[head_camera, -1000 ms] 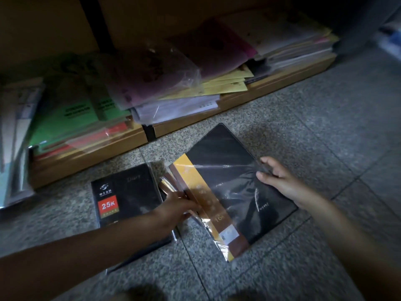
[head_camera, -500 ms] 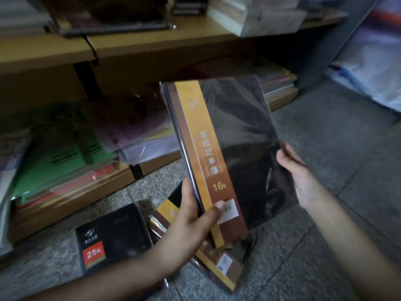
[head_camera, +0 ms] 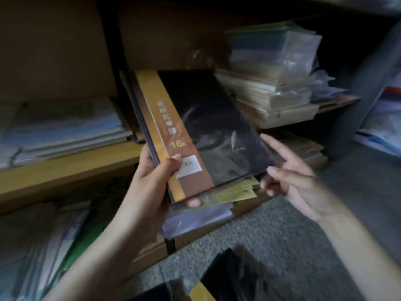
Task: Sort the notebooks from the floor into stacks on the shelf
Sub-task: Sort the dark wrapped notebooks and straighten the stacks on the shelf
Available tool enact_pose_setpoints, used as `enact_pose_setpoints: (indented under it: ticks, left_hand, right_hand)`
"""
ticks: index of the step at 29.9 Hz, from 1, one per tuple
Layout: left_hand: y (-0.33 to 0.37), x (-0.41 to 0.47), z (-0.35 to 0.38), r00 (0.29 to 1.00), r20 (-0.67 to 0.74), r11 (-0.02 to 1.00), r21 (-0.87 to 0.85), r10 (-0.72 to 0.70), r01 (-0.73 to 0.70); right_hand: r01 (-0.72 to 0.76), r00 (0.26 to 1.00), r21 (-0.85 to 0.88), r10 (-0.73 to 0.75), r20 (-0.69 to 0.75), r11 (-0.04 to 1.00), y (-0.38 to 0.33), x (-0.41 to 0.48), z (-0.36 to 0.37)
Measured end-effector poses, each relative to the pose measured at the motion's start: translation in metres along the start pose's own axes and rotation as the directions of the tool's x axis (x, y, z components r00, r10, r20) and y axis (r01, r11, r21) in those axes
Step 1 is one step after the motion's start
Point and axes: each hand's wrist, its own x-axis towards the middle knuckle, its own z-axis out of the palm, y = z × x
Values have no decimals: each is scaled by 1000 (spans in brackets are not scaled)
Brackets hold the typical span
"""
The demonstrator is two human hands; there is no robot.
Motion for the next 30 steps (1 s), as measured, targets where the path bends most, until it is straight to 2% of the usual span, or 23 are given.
enact_pose_setpoints:
  ticks: [3,5,8,10,12,14,15,17,19,20,22,25,28,30]
  left_hand:
    - [10,19,-14,986,-91,990,-46,-139,135]
    - [8,18,-23,985,-81,988,-23,-155,154]
    - [3,23,-22,985,-149,991,85,-89,102]
    - [1,26,-20,973,-207,934,356,105,-25]
    - [1,18,-24,954,-55,734,653,294,-188]
    - [-2,11,-29,966,108,530,819,236,-221]
    - [-6,10,-34,969,142,431,875,203,-219]
    - [-14,11,-43,947,180,155,962,267,-227]
    - [-13,16,-45,920,219,-144,973,327,-180]
    - [-11,20,-44,906,240,-243,957,349,-159]
    - [-8,30,-42,886,281,-334,930,369,-156]
    - [-1,50,-41,873,267,-359,926,408,-116]
    - [7,72,-46,868,220,-347,936,445,-59]
    - [9,85,-53,862,219,-380,924,457,-33]
  right_hand:
    - [-15,1000,28,15,8,999,13,19,17]
    - [-22,998,47,24,-56,999,23,26,26]
    - [6,978,-59,-18,-207,998,33,32,35]
    - [93,955,-211,-147,-258,973,36,33,35]
    - [208,908,-468,-347,-233,859,39,33,35]
    - [255,859,-601,-462,-219,758,41,34,35]
    - [265,843,-612,-487,-228,745,42,35,37]
    - [265,823,-633,-512,-245,728,44,40,38]
    - [232,818,-658,-510,-267,717,48,49,35]
    - [213,817,-671,-506,-276,710,50,54,33]
    - [182,803,-714,-522,-290,676,52,64,33]
    - [145,792,-790,-548,-269,596,48,81,36]
    - [137,846,-852,-508,-165,505,42,97,43]
    - [117,911,-882,-404,-88,457,40,105,48]
